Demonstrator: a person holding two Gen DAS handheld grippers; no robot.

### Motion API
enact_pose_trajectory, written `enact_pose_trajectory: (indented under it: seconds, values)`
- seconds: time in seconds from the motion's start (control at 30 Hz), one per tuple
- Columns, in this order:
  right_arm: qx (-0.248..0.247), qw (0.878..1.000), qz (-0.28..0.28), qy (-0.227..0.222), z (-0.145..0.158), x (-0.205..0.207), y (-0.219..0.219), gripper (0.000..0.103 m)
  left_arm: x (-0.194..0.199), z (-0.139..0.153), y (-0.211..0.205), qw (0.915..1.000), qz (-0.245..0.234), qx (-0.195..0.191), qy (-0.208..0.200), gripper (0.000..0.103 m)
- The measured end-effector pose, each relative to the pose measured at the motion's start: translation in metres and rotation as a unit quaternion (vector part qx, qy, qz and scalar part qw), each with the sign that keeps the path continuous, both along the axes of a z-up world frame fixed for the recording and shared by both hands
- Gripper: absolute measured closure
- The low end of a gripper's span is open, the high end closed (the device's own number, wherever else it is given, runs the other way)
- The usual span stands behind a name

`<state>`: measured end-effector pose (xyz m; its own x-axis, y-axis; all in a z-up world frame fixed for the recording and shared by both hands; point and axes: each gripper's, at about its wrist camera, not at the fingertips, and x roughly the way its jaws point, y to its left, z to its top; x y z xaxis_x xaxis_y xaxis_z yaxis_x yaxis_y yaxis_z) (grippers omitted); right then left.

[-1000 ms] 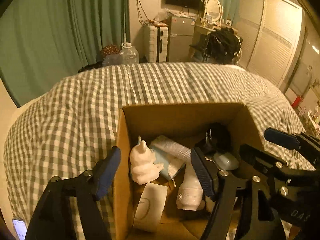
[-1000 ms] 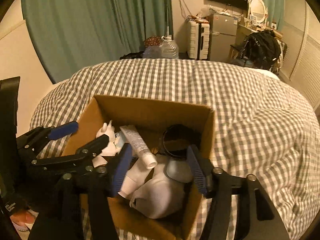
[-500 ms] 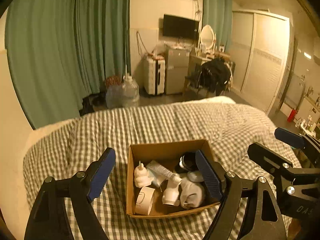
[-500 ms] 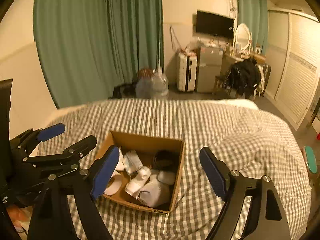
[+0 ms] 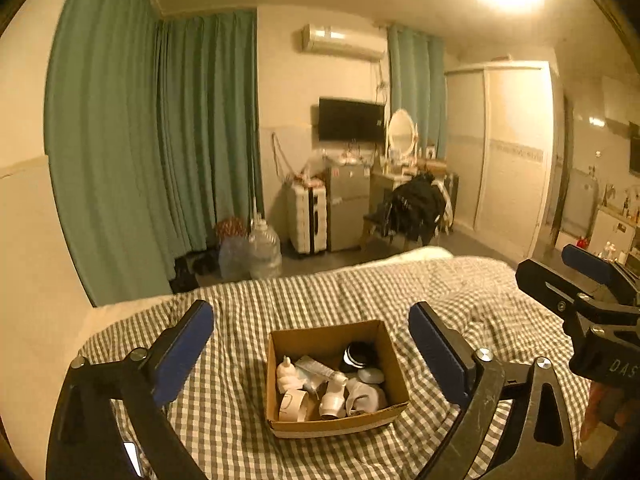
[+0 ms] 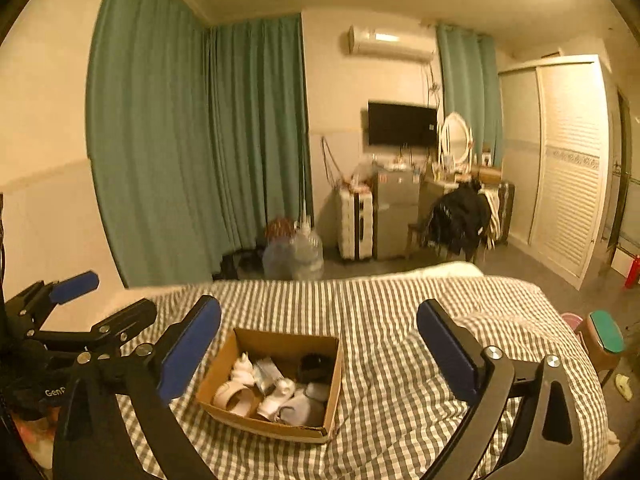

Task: Organize objects

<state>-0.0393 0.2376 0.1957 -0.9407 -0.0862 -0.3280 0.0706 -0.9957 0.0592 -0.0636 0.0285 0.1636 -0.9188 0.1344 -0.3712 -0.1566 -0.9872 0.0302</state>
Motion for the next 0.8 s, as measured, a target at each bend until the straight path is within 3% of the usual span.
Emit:
enact_pose_trajectory:
  seconds: [0.13,0.27,0.53,0.7,0.8]
  values:
    - [0.018,0.999,-0.008,0.035,-0.002,0.034,-0.004,0.001,0.029,-0.008,-0.006,0.9996,0.001,0.002,0.028,0.000]
    - [0.031,0.998,-0.024,0.047,-0.018,0.050,-0.009,0.001,0.037,-0.031,-0.012,0.9997,0.010,0.007,0.021,0.000]
    - [0.025,0.998,-0.009,0.048,-0.090,0.053,-0.015,0.001,0.039,-0.098,-0.024,0.9978,0.052,0.018,0.036,0.000]
    - [0.030,0.996,-0.052,0.059,-0.145,0.058,-0.014,0.001,0.036,-0.142,-0.022,0.9979,0.064,0.011,0.005,0.000]
    - [0.028,0.997,-0.057,0.048,-0.166,0.052,-0.012,0.001,0.035,-0.163,-0.019,0.9973,0.072,-0.013,-0.001,0.000]
